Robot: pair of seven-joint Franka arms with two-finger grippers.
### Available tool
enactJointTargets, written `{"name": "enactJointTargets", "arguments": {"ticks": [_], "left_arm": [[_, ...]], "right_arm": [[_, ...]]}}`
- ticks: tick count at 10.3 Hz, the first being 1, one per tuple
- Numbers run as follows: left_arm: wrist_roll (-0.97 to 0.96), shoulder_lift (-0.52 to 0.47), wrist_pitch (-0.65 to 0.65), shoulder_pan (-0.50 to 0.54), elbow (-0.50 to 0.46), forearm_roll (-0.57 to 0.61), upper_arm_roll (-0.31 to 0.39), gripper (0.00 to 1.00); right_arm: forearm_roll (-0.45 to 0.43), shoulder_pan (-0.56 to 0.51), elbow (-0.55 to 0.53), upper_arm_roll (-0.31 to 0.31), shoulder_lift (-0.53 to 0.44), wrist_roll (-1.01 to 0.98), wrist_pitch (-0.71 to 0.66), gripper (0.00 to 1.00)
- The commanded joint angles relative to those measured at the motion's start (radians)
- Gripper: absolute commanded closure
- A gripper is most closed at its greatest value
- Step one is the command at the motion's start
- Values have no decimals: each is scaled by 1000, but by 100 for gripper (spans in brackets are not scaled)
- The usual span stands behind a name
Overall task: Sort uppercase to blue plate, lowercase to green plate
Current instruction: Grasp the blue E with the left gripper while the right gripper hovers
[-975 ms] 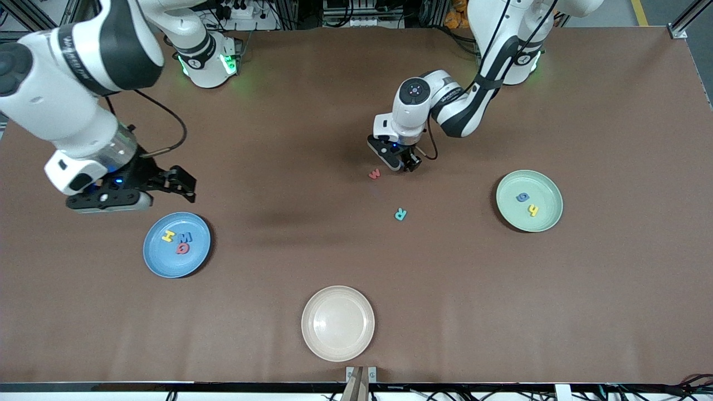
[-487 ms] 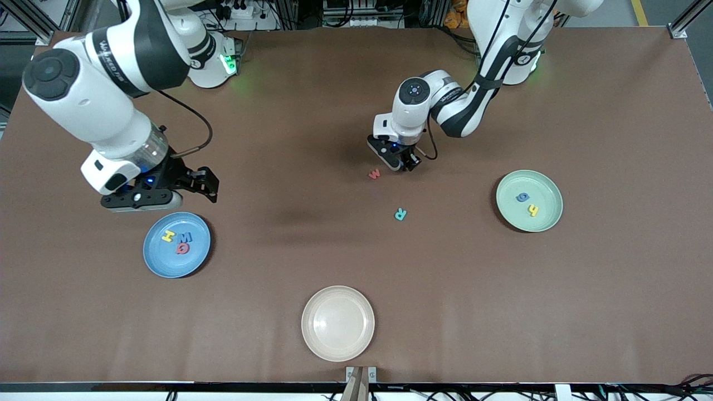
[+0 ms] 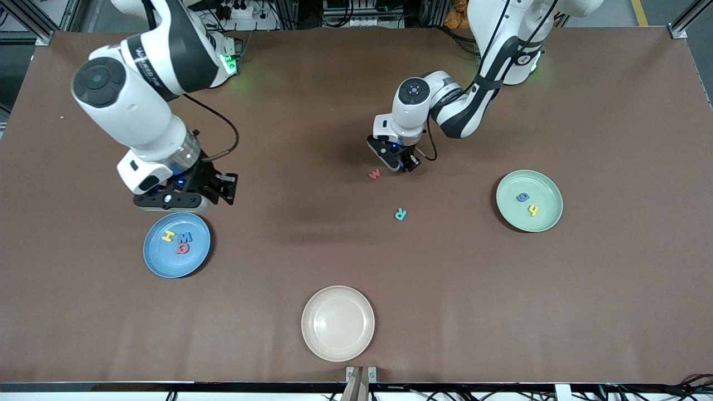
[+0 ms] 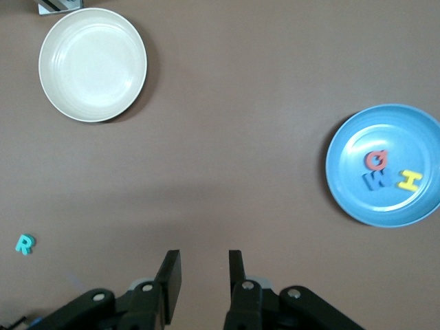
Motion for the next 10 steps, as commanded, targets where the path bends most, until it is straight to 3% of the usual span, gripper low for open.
{"name": "enactJointTargets", "arguments": {"ticks": [1,4,7,8,10], "left_arm": [[-24,32,3,-11,38,31,11,41],[-24,33,3,-12,40,34,11,43],[-23,29,3,-8,34,42,11,55],[-24,27,3,-8,34,42,11,68],[-24,24,2,-5,34,42,11,76]], "right_arm": [[-52,39,37,1,44,160,35,55],[-52,46,37,1,63,194,58,55],[-53,55,37,1,74,207,60,57],[-53,55,37,1,73,211,60,63],[-50,55,37,1,76,214,64,77]]}}
